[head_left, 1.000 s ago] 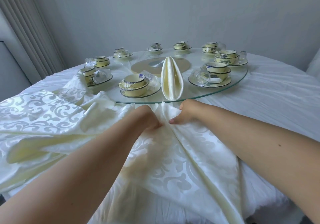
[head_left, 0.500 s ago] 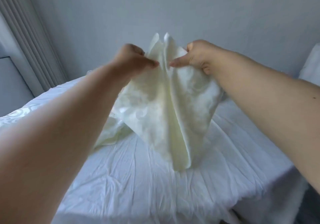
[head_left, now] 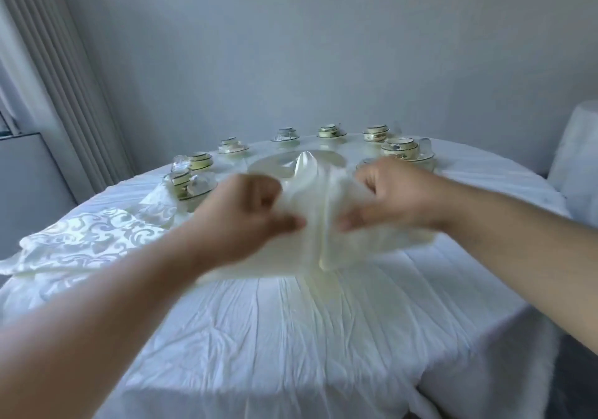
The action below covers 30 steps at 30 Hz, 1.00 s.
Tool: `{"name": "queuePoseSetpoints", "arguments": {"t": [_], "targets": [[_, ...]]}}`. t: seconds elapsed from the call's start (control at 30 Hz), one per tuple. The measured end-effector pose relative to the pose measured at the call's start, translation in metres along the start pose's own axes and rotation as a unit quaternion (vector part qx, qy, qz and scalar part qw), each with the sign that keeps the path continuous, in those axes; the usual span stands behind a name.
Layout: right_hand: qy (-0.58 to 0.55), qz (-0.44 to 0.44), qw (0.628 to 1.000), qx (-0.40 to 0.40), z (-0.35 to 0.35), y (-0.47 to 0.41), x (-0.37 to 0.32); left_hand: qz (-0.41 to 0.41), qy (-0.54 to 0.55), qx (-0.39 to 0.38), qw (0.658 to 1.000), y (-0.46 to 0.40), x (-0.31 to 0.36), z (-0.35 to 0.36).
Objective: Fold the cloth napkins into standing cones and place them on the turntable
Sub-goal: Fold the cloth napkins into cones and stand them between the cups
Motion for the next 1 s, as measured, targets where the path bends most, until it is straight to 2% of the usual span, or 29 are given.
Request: {"name": "queuePoseSetpoints", "arguments": {"t": [0.1,0.2,0.23,0.3,0.43,0.53,0.7,0.83,1.0], "targets": [[-0.035,0.050,0.991,-0.116,0.033,0.043,0.024,-0.090,0.077,-0.099,0.988,0.052,-0.019,0.030],[-0.059,0.109,0.973,-0.192,0.050,0.063,0.036,-0.234,0.177,-0.192,0.936,0.084,-0.033,0.056],[-0.067,0.125,0.968,-0.205,0.054,0.063,0.039,-0.271,0.187,-0.203,0.922,0.087,-0.038,0.063],[-0.057,0.160,0.963,-0.207,0.060,0.053,0.047,-0.311,0.172,-0.190,0.915,0.081,-0.051,0.071],[0.043,0.188,0.966,-0.171,0.073,0.010,0.067,-0.331,0.109,-0.134,0.928,0.050,-0.079,0.083],[0.137,0.181,0.956,-0.184,0.096,-0.003,0.082,-0.346,0.053,-0.144,0.925,0.046,-0.095,0.098],[0.162,0.191,0.956,-0.156,0.108,0.000,0.092,-0.307,-0.015,-0.144,0.941,0.051,-0.105,0.108],[0.143,0.183,0.964,-0.133,0.105,0.002,0.092,-0.280,-0.014,-0.143,0.949,0.052,-0.108,0.109],[0.188,0.156,0.963,-0.115,0.106,0.006,0.089,-0.286,-0.008,-0.130,0.949,0.051,-0.111,0.106]]}}
Point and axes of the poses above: each hand's wrist, its own y-axis away from the middle knuckle, its own z-axis out of the palm, x = y × z, the point moved 5 cm from there along -y, towards the middle knuckle, and after that the axes turned 12 degrees about x, right-handed, at the moved point
